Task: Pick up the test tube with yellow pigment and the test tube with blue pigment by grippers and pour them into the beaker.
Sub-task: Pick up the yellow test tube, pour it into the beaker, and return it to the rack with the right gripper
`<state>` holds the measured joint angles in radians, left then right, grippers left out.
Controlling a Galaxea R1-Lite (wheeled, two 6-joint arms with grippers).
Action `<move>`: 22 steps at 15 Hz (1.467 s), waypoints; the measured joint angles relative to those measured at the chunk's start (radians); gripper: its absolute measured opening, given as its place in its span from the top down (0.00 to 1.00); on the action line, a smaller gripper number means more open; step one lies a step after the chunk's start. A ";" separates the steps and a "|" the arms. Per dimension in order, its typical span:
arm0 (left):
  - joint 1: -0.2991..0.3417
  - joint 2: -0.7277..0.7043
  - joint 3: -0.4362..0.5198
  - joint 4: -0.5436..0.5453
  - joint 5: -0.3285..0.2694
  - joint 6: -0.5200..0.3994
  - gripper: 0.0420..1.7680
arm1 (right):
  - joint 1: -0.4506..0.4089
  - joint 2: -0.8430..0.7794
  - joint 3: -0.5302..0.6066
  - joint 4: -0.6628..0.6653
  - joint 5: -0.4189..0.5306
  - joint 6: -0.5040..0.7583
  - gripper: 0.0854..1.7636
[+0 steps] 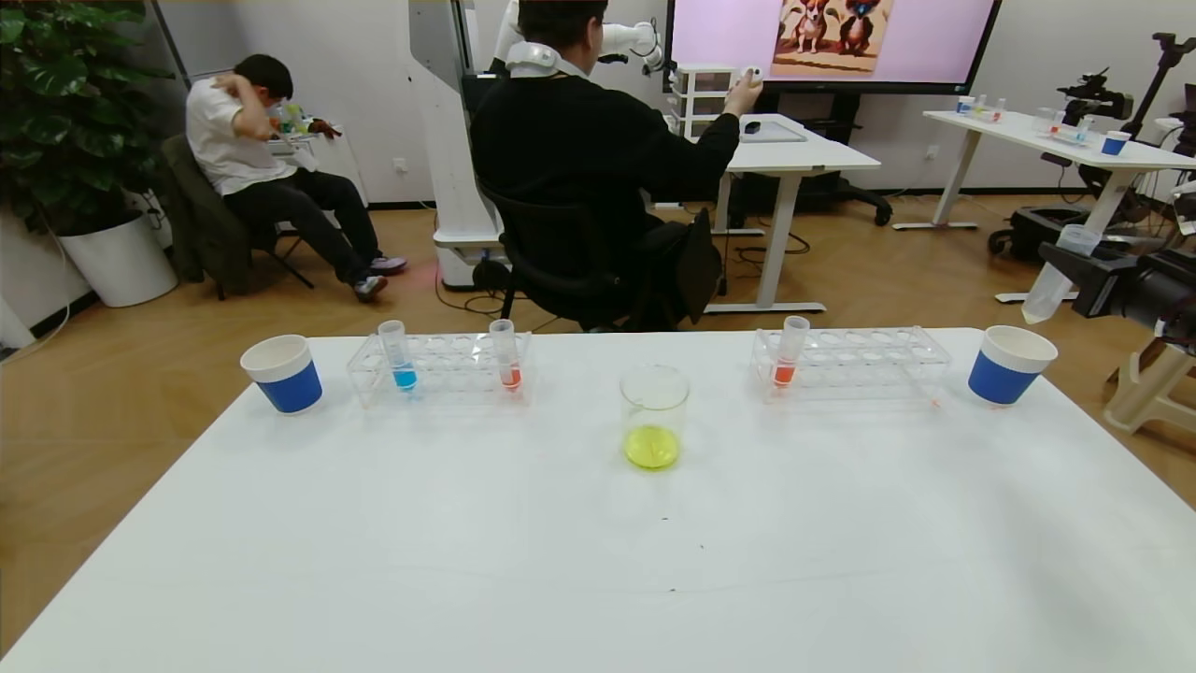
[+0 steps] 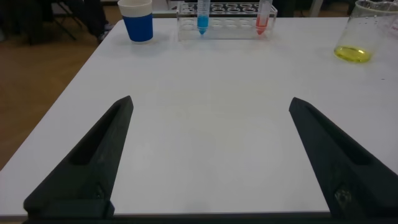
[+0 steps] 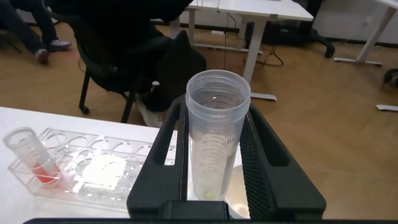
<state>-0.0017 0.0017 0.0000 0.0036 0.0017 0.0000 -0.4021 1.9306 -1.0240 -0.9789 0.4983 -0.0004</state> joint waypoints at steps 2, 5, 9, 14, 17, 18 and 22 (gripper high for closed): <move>0.000 0.000 0.000 0.000 -0.001 0.000 0.01 | -0.030 0.036 -0.027 -0.004 -0.001 0.000 0.75; 0.000 0.000 0.000 0.000 0.000 0.000 0.01 | -0.050 0.087 -0.037 -0.014 -0.007 -0.001 0.75; 0.000 0.000 0.000 0.000 -0.001 0.000 0.01 | -0.051 0.160 -0.038 -0.106 -0.010 -0.001 0.75; 0.000 0.000 0.000 0.000 -0.001 0.000 0.01 | -0.045 0.237 -0.046 -0.117 -0.011 -0.003 0.75; 0.000 0.000 0.000 0.000 0.000 0.000 0.01 | -0.048 0.269 -0.051 -0.139 -0.011 -0.005 0.75; 0.000 0.000 0.000 0.000 0.000 0.000 0.01 | -0.048 0.276 -0.051 -0.142 -0.010 -0.005 0.75; 0.000 0.000 0.000 0.000 0.000 0.000 0.01 | -0.046 0.286 -0.051 -0.142 -0.010 -0.005 0.75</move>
<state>-0.0017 0.0017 0.0000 0.0036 0.0013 0.0000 -0.4477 2.2164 -1.0755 -1.1213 0.4883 -0.0053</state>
